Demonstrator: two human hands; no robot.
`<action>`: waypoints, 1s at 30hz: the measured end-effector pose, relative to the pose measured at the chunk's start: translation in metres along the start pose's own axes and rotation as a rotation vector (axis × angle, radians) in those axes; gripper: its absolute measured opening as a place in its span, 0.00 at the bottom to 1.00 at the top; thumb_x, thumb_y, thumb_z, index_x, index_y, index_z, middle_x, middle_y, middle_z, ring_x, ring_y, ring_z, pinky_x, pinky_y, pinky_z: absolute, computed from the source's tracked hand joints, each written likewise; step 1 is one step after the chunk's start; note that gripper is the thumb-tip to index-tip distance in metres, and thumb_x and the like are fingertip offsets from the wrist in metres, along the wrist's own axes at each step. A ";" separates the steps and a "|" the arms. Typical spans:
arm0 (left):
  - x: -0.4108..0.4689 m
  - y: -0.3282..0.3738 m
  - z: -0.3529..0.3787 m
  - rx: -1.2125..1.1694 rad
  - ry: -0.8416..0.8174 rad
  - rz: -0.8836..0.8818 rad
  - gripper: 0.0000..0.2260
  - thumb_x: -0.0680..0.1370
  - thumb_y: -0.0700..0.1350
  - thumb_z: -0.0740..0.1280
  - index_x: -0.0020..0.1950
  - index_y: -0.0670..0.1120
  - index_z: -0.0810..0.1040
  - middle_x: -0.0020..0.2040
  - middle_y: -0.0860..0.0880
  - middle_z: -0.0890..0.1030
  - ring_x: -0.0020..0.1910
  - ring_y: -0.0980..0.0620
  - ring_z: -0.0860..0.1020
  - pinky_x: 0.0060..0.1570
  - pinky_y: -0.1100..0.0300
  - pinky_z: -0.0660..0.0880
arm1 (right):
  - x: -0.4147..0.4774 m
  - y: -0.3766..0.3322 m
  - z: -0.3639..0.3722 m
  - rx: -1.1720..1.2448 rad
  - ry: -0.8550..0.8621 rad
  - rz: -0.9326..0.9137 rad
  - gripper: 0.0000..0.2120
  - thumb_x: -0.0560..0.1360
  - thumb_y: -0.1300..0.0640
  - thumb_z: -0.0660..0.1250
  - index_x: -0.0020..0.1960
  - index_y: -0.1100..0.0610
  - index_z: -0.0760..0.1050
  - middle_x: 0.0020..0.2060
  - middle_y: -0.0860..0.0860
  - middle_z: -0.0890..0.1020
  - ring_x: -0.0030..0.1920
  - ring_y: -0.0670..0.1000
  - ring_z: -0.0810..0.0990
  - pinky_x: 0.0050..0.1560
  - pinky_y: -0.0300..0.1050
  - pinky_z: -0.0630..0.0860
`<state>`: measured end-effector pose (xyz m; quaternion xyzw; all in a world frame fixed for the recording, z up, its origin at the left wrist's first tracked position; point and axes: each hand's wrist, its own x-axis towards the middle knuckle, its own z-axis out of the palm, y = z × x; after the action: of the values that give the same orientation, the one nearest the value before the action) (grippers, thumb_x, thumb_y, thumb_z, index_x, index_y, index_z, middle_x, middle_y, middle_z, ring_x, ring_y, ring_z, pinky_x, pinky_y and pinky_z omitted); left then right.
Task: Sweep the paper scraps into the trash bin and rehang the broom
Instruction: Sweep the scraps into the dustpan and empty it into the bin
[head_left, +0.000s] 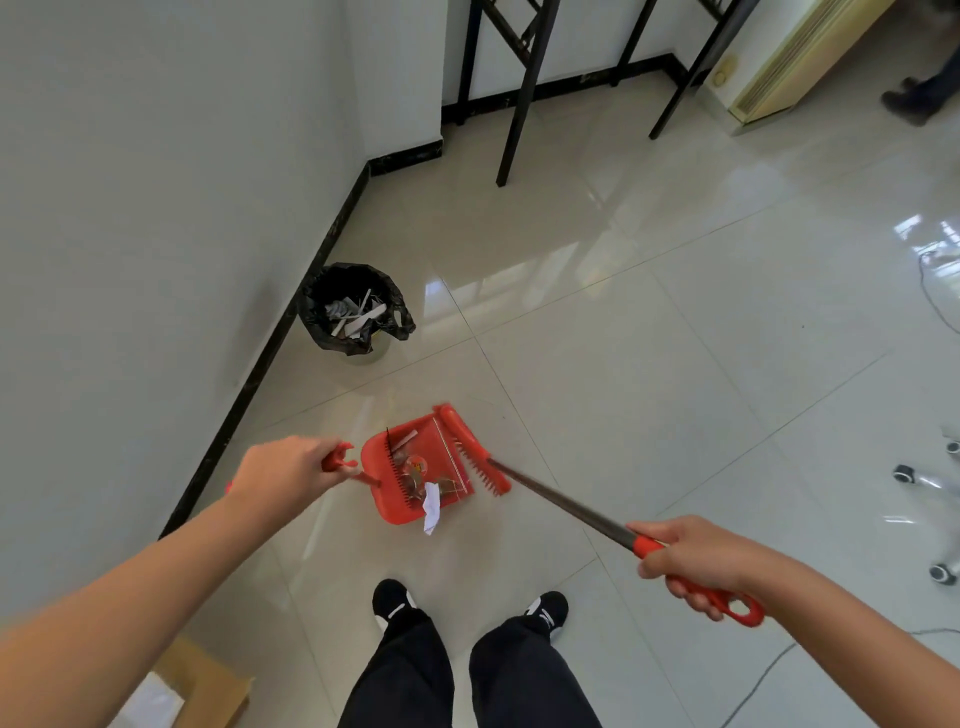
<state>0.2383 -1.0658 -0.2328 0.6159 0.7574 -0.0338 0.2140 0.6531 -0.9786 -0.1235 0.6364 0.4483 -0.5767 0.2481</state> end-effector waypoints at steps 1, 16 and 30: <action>-0.009 -0.009 0.002 -0.037 0.045 -0.037 0.16 0.76 0.64 0.66 0.54 0.55 0.83 0.41 0.56 0.84 0.43 0.53 0.82 0.34 0.59 0.73 | 0.006 -0.004 0.000 -0.026 0.026 -0.007 0.30 0.74 0.63 0.63 0.75 0.48 0.63 0.24 0.52 0.71 0.18 0.48 0.68 0.20 0.37 0.67; -0.058 -0.050 0.023 -0.093 0.117 -0.200 0.09 0.71 0.61 0.73 0.44 0.58 0.83 0.27 0.58 0.76 0.28 0.59 0.75 0.27 0.61 0.73 | 0.213 -0.052 -0.007 -0.241 0.294 0.026 0.19 0.76 0.65 0.50 0.64 0.52 0.62 0.33 0.60 0.74 0.22 0.50 0.70 0.24 0.38 0.68; -0.028 -0.014 0.028 -0.009 0.022 -0.148 0.15 0.77 0.62 0.66 0.45 0.51 0.81 0.32 0.53 0.79 0.33 0.53 0.78 0.29 0.60 0.70 | 0.095 -0.050 0.109 -0.137 -0.200 -0.085 0.20 0.73 0.67 0.58 0.65 0.59 0.66 0.27 0.55 0.73 0.22 0.49 0.72 0.21 0.39 0.70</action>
<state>0.2373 -1.1039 -0.2507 0.5577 0.8033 -0.0391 0.2053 0.5483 -1.0187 -0.2278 0.5377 0.4862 -0.6152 0.3099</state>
